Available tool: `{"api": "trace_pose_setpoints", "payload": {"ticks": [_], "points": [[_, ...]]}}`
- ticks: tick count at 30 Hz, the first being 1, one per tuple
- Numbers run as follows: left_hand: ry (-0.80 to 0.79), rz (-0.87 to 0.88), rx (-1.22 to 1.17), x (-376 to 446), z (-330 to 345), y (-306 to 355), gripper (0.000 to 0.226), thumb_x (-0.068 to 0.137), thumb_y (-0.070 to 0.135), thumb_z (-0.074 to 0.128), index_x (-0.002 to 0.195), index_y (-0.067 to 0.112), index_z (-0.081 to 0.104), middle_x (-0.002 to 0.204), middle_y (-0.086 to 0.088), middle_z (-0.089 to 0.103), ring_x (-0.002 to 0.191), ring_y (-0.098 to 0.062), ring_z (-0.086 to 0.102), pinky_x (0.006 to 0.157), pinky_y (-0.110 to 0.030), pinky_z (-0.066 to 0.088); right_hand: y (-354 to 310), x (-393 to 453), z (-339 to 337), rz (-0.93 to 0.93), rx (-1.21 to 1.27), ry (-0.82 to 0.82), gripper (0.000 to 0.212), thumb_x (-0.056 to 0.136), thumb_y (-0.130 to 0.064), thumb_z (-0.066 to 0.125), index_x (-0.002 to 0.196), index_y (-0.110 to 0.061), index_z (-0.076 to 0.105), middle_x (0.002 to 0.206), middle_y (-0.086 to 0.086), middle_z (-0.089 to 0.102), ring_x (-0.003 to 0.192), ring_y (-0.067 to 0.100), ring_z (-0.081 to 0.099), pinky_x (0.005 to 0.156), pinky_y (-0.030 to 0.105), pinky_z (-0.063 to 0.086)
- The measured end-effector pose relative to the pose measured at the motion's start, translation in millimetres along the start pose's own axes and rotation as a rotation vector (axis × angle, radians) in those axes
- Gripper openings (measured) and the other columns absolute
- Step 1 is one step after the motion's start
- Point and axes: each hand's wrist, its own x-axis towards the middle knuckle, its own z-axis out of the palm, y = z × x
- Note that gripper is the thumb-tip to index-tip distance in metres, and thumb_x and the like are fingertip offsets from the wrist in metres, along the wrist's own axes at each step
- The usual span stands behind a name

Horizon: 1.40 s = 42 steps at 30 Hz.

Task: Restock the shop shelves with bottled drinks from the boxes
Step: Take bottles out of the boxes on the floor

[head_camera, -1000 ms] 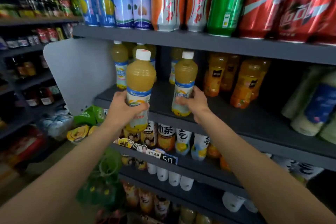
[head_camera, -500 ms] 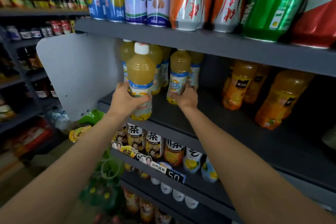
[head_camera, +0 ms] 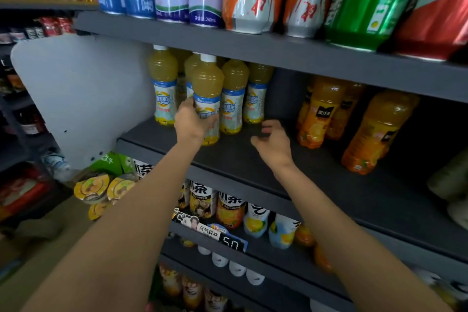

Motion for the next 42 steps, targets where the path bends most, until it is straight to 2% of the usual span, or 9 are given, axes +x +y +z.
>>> {"api": "trace_pose_setpoints", "payload": {"ticks": [6,11,17,21,26,31,33,37,42], "points": [[-0.056,-0.067,0.072,-20.0,-4.5,1.3,0.068,0.078,0.02,0.071,0.133,0.004,0.036,0.131,-0.02,0.044,0.121,-0.037,0.044,0.096,-0.041,0.039,-2.4,-33.7,-38.9,-0.016,-0.095,0.034,0.038,0.086,-0.012,0.061,0.122,-0.008,0.05,0.124,0.012,0.052,0.101,0.018,0.054,0.086,0.024,0.042],[0.092,0.084,-0.163,-114.3,-32.5,-14.7,0.038,0.084,0.004,0.058,0.119,0.001,0.045,0.115,-0.014,0.046,0.096,-0.022,0.051,0.083,-0.027,0.042,1.8,-93.3,-66.2,0.023,-0.12,0.083,0.034,0.087,-0.012,0.061,0.119,-0.006,0.051,0.116,0.01,0.057,0.107,0.021,0.054,0.084,0.024,0.04],[-0.402,0.083,-0.202,-239.6,-46.0,-55.9,0.028,0.089,0.003,0.051,0.115,0.01,0.043,0.086,0.005,0.052,0.07,-0.006,0.052,0.057,-0.011,0.041,26.8,-189.9,-75.3,-0.059,-0.228,-0.023,0.033,0.089,-0.008,0.055,0.121,-0.005,0.049,0.109,0.011,0.06,0.087,0.015,0.054,0.074,0.02,0.042],[-0.754,-0.047,-0.067,-307.8,-33.1,-100.1,0.027,0.092,0.008,0.051,0.118,0.006,0.044,0.089,-0.003,0.056,0.083,-0.021,0.058,0.069,-0.025,0.045,73.3,-247.7,-77.9,0.084,-0.296,-0.225,0.037,0.09,-0.013,0.058,0.124,-0.008,0.045,0.103,0.005,0.056,0.086,0.015,0.055,0.073,0.017,0.044],[-1.054,-0.219,0.066,-383.0,4.8,-132.0,0.024,0.09,0.01,0.053,0.114,0.005,0.051,0.087,0.001,0.057,0.09,-0.018,0.057,0.084,-0.031,0.045,159.8,-306.2,-95.4,0.414,-0.374,-0.361,0.039,0.09,-0.02,0.059,0.125,-0.01,0.045,0.112,0.006,0.058,0.102,0.023,0.057,0.082,0.03,0.043],[-1.268,-0.342,0.18,-467.3,28.5,-157.9,0.022,0.093,0.01,0.048,0.108,-0.002,0.06,0.108,-0.02,0.064,0.102,-0.029,0.059,0.064,-0.014,0.038,272.5,-376.2,-96.3,0.698,-0.383,-0.41,0.029,0.087,-0.017,0.06,0.113,-0.01,0.051,0.096,0.007,0.057,0.092,0.025,0.057,0.081,0.037,0.045],[-1.285,-0.378,0.234,-492.6,38.0,-167.7,0.019,0.093,0.007,0.048,0.103,-0.002,0.061,0.106,-0.021,0.064,0.098,-0.031,0.06,0.056,-0.006,0.037,323.5,-408.1,-91.4,0.81,-0.359,-0.462,0.018,0.086,-0.018,0.059,0.101,-0.015,0.049,0.087,0.004,0.055,0.084,0.022,0.053,0.074,0.035,0.044],[-1.175,-0.402,0.28,-543.8,76.9,-200.2,0.013,0.087,0.004,0.056,0.099,0.004,0.061,0.103,-0.017,0.066,0.095,-0.028,0.06,0.074,-0.022,0.039,425.7,-464.8,-75.3,1.052,-0.228,-0.35,0.014,0.088,-0.02,0.058,0.096,-0.012,0.05,0.075,0.002,0.048,0.074,0.021,0.05,0.069,0.032,0.044],[-1.124,-0.377,0.317,-631.2,151.0,-252.5,0.027,0.083,0.0,0.059,0.11,-0.003,0.056,0.089,-0.013,0.058,0.085,-0.022,0.056,0.081,-0.031,0.044,551.1,-508.9,-53.8,1.055,-0.324,-0.397,0.02,0.088,-0.026,0.06,0.093,-0.011,0.048,0.08,0.005,0.048,0.07,0.018,0.051,0.055,0.024,0.041]]}}
